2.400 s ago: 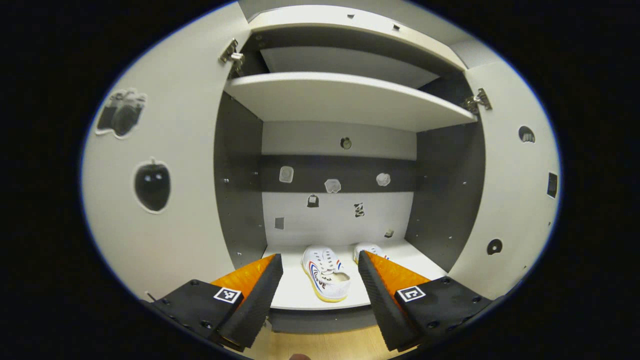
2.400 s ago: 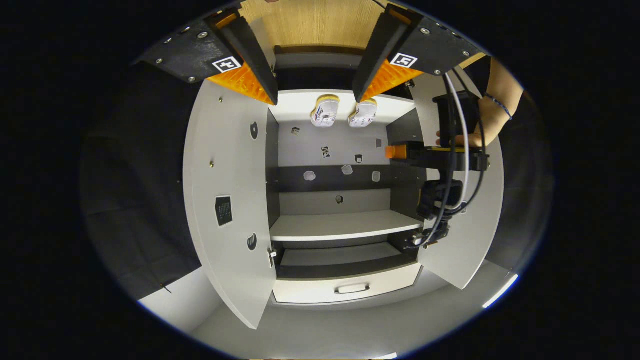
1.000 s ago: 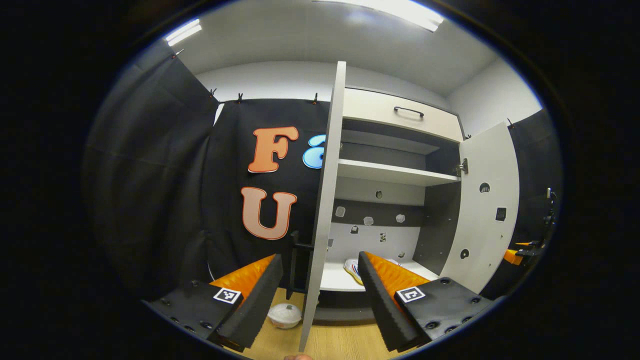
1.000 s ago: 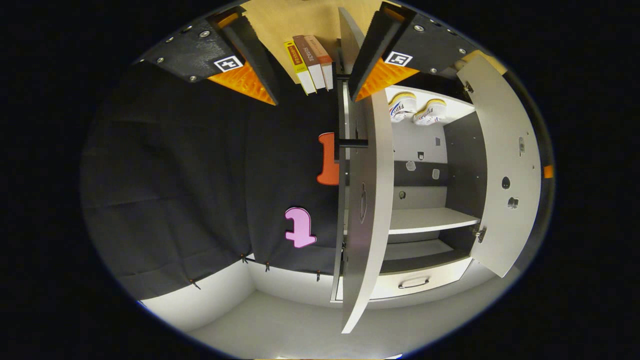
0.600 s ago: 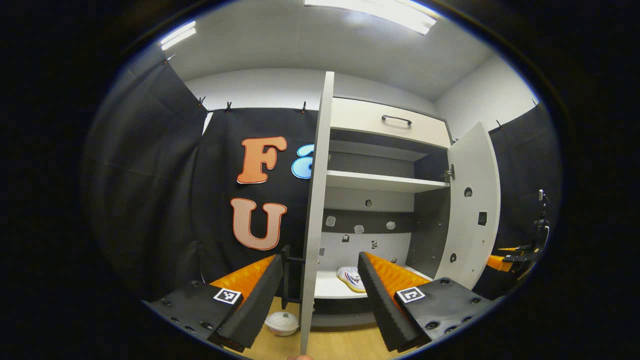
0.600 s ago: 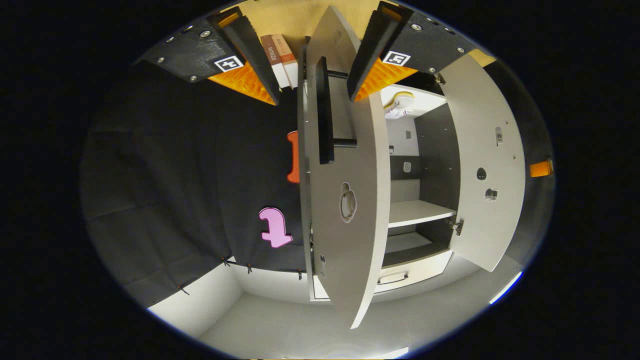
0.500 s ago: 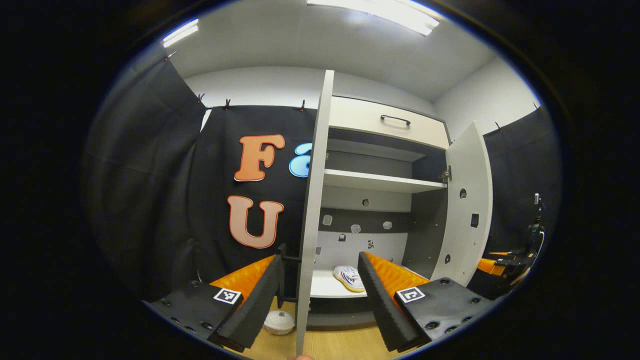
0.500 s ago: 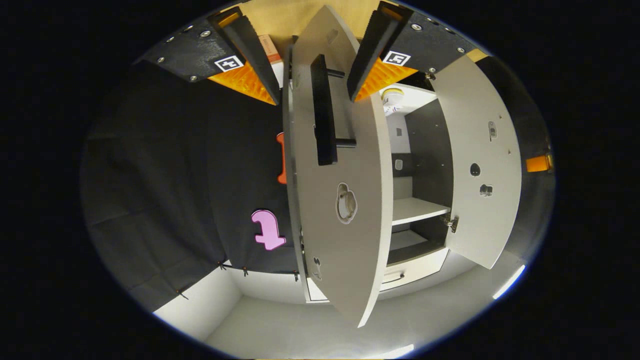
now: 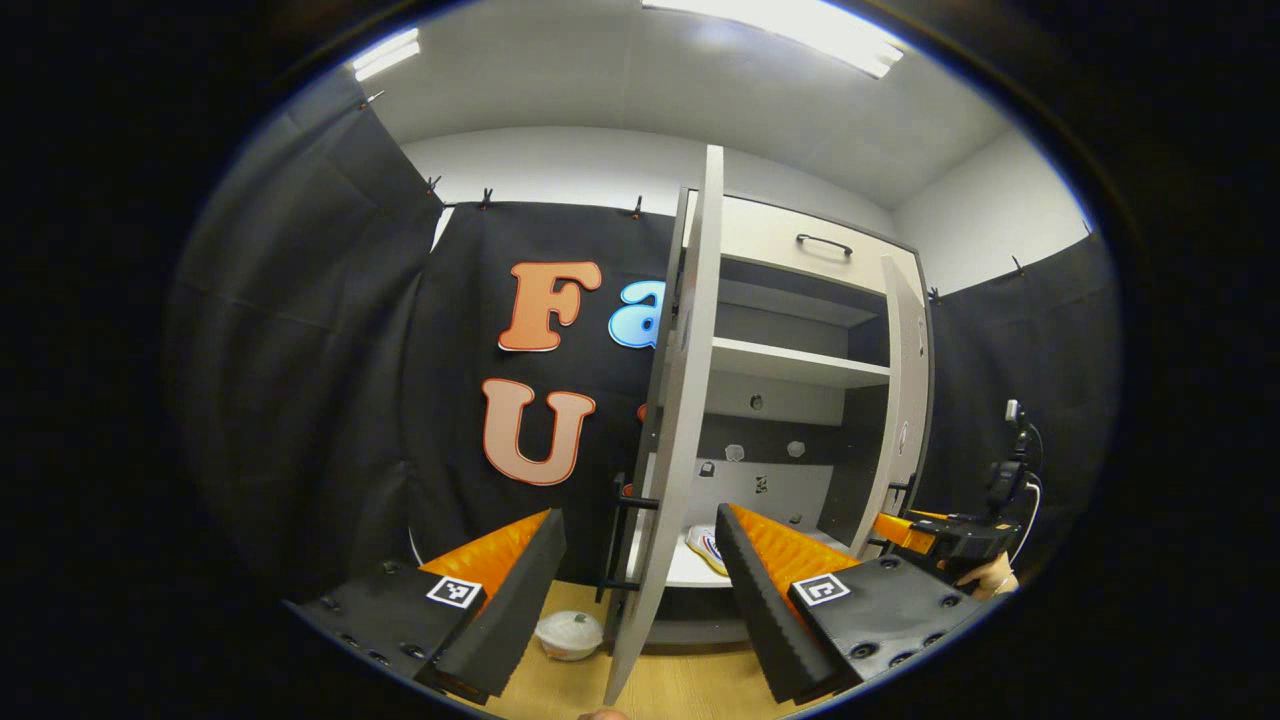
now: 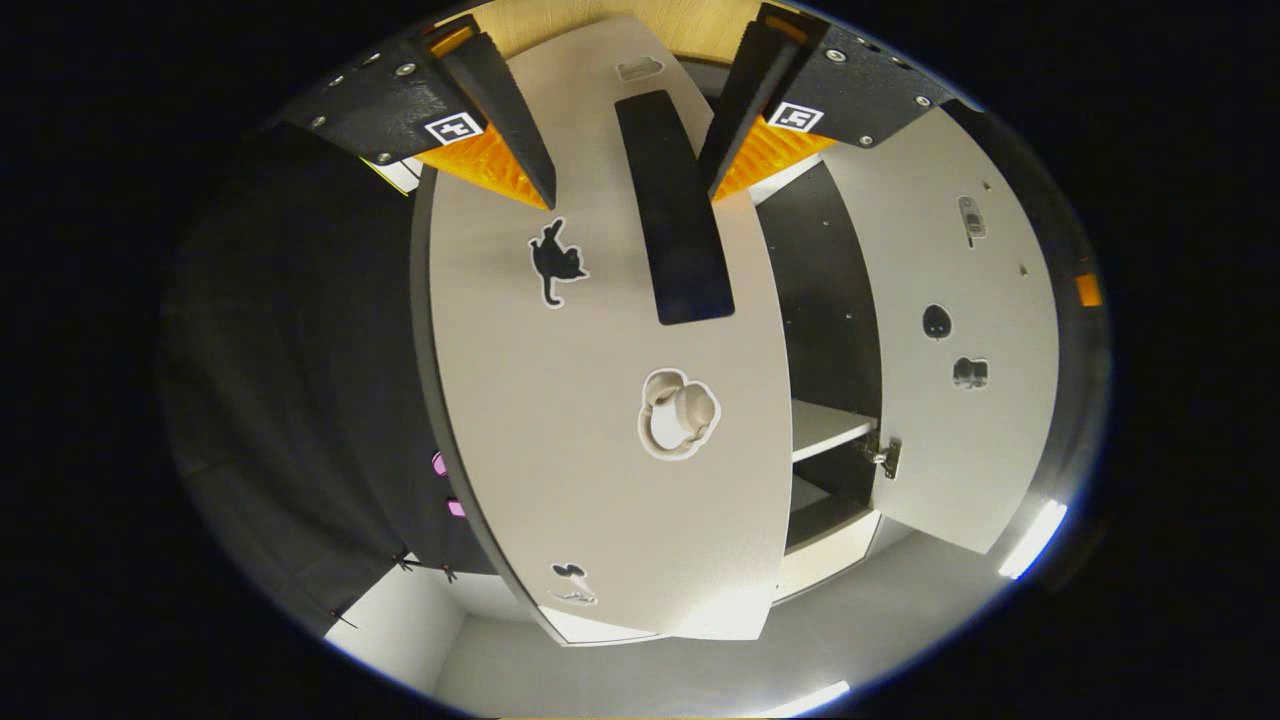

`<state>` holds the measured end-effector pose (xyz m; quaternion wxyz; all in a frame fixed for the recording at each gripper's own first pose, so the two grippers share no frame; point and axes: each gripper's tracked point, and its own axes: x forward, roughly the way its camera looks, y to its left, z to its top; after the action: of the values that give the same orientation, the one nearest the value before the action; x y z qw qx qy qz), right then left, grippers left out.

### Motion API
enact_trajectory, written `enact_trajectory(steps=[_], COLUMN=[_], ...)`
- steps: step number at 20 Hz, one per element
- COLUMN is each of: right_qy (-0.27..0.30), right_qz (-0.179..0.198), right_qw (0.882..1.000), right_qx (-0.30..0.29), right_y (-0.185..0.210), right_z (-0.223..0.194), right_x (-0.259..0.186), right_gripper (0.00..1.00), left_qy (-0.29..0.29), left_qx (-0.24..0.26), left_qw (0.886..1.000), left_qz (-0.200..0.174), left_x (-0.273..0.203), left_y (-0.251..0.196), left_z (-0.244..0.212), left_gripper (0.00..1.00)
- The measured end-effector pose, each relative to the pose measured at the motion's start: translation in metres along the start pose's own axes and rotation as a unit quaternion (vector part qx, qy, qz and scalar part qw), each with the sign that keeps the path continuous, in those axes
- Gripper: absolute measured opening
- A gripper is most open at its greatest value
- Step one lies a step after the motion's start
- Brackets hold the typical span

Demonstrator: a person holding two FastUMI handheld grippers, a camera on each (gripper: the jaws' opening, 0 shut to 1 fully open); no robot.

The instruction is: Grab one shoe with the right hand and put it into the shoe cabinet, grab the other shoe with the left hand and put it into the shoe cabinet; then close the right door with the right hand and the left door with the left hand.

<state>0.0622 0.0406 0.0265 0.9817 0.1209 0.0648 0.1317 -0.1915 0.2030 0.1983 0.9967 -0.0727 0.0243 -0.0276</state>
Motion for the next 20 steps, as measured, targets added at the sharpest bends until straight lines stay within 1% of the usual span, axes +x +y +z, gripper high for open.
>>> enact_trajectory(steps=[1, 2, 4, 7, 8, 10, 11, 12, 13, 14, 15, 16, 17, 19, 20], right_qy=[0.002, 0.002, 0.007, 0.01, 0.01, 0.009, 0.008, 0.008, 0.007, 0.007, 0.008, 0.009, 0.011, 0.017, 0.024], right_qz=[-0.005, -0.009, -0.012, -0.019, -0.024, -0.039, -0.045, -0.05, -0.054, -0.056, -0.055, -0.055, -0.055, -0.062, -0.064], right_qw=[1.0, 1.0, 1.0, 1.0, 1.0, 0.999, 0.998, 0.998, 0.997, 0.997, 0.998, 0.998, 0.998, 0.998, 0.997], right_qx=[-0.005, -0.004, 0.002, 0.013, 0.006, -0.019, -0.032, -0.041, -0.046, -0.045, -0.042, -0.038, -0.034, -0.027, -0.026], right_y=[0.005, 0.007, 0.006, 0.007, 0.008, 0.01, 0.01, 0.009, 0.009, 0.01, 0.01, 0.011, 0.011, 0.009, 0.009], right_z=[0.0, 0.001, -0.002, -0.004, -0.005, -0.005, -0.005, -0.005, -0.005, -0.005, -0.005, -0.007, -0.007, -0.008, -0.009], right_x=[0.011, 0.014, 0.021, 0.03, 0.034, 0.041, 0.043, 0.044, 0.045, 0.046, 0.049, 0.051, 0.052, 0.049, 0.047], right_gripper=[0.88, 0.86, 0.87, 0.87, 0.87, 0.87, 0.87, 0.87, 0.87, 0.87, 0.87, 0.87, 0.87, 0.87, 0.88], left_qy=[0.0, 0.0, -0.001, -0.002, 0.002, 0.014, 0.021, 0.026, 0.031, 0.035, 0.037, 0.04, 0.041, 0.042, 0.043], left_qx=[0.001, 0.002, 0.005, 0.013, 0.017, 0.015, 0.008, -0.002, -0.012, -0.019, -0.021, -0.021, -0.019, -0.018, -0.015], left_qw=[1.0, 1.0, 1.0, 1.0, 1.0, 0.999, 1.0, 1.0, 0.999, 0.999, 0.999, 0.999, 0.999, 0.998, 0.998], left_qz=[0.007, 0.013, 0.022, 0.023, 0.025, 0.026, 0.018, 0.007, -0.003, -0.01, -0.011, -0.011, -0.015, -0.036, -0.04], left_x=[-0.002, -0.005, -0.008, -0.004, 0.0, 0.007, 0.011, 0.015, 0.02, 0.024, 0.027, 0.031, 0.034, 0.043, 0.045], left_y=[0.007, 0.014, 0.025, 0.037, 0.041, 0.052, 0.05, 0.046, 0.044, 0.044, 0.046, 0.047, 0.046, 0.037, 0.034], left_z=[-0.001, 0.0, -0.001, -0.005, -0.01, -0.023, -0.031, -0.035, -0.039, -0.042, -0.046, -0.049, -0.051, -0.053, -0.055], left_gripper=[0.97, 0.97, 0.96, 0.96, 0.95, 0.97, 0.97, 0.94, 0.96, 0.94, 0.96, 0.94, 0.97, 0.96, 0.96])
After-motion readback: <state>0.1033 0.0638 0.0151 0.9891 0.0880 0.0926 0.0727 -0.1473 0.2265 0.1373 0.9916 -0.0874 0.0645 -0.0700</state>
